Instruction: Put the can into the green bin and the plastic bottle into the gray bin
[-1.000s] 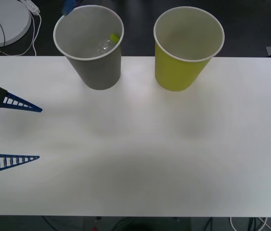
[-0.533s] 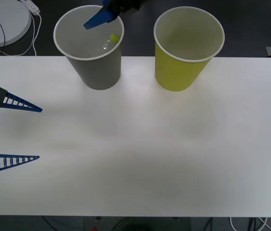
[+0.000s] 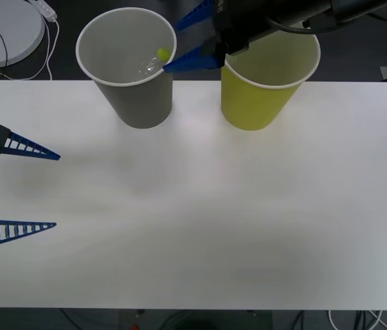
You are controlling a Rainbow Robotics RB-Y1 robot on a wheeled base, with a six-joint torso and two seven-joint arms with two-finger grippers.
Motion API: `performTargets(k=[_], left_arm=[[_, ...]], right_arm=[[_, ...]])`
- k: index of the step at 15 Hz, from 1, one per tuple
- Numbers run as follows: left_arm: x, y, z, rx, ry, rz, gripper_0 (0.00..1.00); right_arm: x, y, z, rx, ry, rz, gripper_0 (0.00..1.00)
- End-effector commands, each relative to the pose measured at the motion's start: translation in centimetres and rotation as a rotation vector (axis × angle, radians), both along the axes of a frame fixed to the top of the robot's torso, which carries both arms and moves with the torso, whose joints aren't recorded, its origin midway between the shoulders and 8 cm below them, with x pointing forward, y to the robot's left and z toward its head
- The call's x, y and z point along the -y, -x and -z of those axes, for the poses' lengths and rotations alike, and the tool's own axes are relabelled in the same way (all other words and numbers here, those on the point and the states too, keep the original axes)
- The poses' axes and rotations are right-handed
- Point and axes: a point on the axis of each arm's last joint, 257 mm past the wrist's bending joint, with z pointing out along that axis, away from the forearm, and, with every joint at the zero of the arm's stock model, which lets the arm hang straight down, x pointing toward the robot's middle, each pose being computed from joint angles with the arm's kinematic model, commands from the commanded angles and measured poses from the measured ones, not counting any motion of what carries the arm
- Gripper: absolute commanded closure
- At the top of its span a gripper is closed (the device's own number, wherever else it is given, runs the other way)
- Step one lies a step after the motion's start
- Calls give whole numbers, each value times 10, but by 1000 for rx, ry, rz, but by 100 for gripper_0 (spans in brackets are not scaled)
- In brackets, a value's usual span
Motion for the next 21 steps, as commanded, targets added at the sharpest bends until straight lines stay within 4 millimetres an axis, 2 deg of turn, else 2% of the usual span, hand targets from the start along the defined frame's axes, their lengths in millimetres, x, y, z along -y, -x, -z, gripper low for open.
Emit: performTargets(k=[1,6,11,21], left_arm=[[0,0,0,0,0,0,0],[0,0,0,0,0,0,0],[0,0,0,0,0,0,0],[0,0,0,0,0,0,0]], right_arm=[[24,14,15,8,-15,-42,0],[58,40,37,53,-56,-93,0],[89,75,55,65,-90,-103,0],[136,132,79,143,-86,-113,0]])
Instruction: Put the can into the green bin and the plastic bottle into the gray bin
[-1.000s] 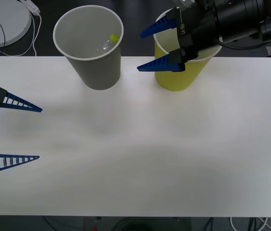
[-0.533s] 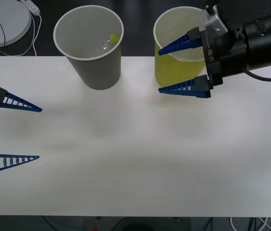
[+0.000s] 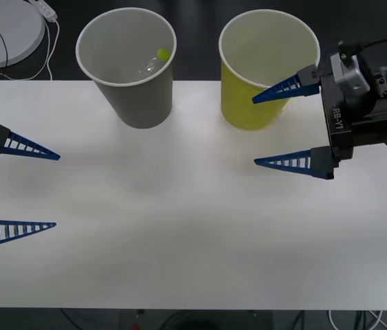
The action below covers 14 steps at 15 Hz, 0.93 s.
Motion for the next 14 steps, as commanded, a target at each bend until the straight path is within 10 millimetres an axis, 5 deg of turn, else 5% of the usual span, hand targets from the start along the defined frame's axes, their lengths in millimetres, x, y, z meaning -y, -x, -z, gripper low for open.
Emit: performTargets(k=[1,14], left_arm=[[0,0,0,0,0,0,0],[0,0,0,0,0,0,0]], right_arm=[[14,16,6,6,13,-15,0],[62,65,44,14,21,29,0]])
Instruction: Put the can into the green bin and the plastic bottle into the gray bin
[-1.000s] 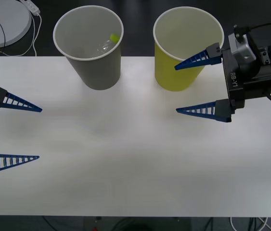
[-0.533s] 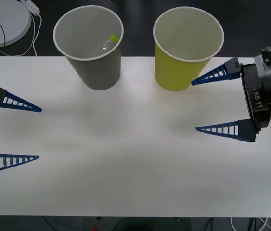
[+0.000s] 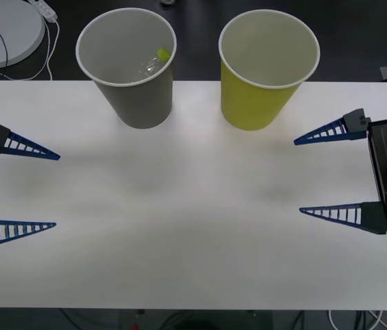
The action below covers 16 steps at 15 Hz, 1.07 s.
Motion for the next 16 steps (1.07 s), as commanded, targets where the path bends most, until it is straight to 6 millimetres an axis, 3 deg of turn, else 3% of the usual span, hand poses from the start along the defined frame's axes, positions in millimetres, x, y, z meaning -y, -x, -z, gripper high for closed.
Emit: performTargets(k=[1,10,16], left_arm=[[0,0,0,0,0,0,0],[0,0,0,0,0,0,0],[0,0,0,0,0,0,0]], right_arm=[[2,10,8,-10,-26,12,0],[8,30,13,-17,-74,-2,0],[9,34,15,-7,-68,-12,0]])
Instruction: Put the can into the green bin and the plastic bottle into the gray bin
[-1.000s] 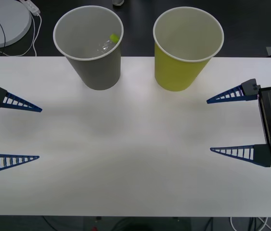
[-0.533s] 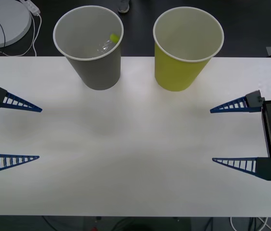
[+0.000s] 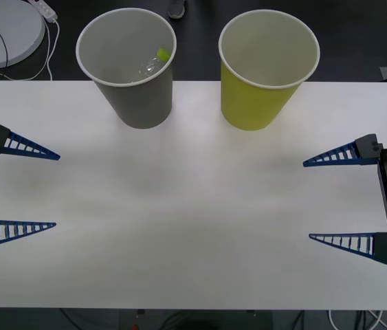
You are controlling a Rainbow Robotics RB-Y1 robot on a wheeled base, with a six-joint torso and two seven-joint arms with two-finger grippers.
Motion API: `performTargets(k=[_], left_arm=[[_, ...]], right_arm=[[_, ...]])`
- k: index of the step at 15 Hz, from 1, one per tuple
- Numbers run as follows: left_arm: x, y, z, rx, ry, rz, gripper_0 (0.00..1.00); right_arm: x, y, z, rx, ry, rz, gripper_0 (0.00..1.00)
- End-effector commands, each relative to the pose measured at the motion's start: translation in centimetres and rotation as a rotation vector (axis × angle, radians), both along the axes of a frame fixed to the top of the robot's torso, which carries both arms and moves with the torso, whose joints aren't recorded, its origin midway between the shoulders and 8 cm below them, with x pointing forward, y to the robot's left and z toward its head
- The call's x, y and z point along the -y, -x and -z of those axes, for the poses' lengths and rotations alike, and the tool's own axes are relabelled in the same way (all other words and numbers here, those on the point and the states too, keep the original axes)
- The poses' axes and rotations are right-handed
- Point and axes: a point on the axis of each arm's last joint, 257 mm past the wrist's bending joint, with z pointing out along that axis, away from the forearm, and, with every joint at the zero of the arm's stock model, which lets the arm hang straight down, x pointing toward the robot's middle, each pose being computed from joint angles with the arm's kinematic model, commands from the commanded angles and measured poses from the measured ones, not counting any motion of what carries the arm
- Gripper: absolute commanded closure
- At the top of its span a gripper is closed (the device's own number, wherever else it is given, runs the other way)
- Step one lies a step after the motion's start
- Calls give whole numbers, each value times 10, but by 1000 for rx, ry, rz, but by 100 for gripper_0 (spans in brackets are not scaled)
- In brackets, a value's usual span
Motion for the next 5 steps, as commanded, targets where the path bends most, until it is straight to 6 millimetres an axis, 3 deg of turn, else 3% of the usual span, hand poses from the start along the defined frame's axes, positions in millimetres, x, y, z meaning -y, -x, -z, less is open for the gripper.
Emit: performTargets(k=[1,5], left_arm=[[0,0,0,0,0,0,0],[0,0,0,0,0,0,0]], right_arm=[[0,1,2,2,1,-1,0],[0,3,2,3,3,-10,0]])
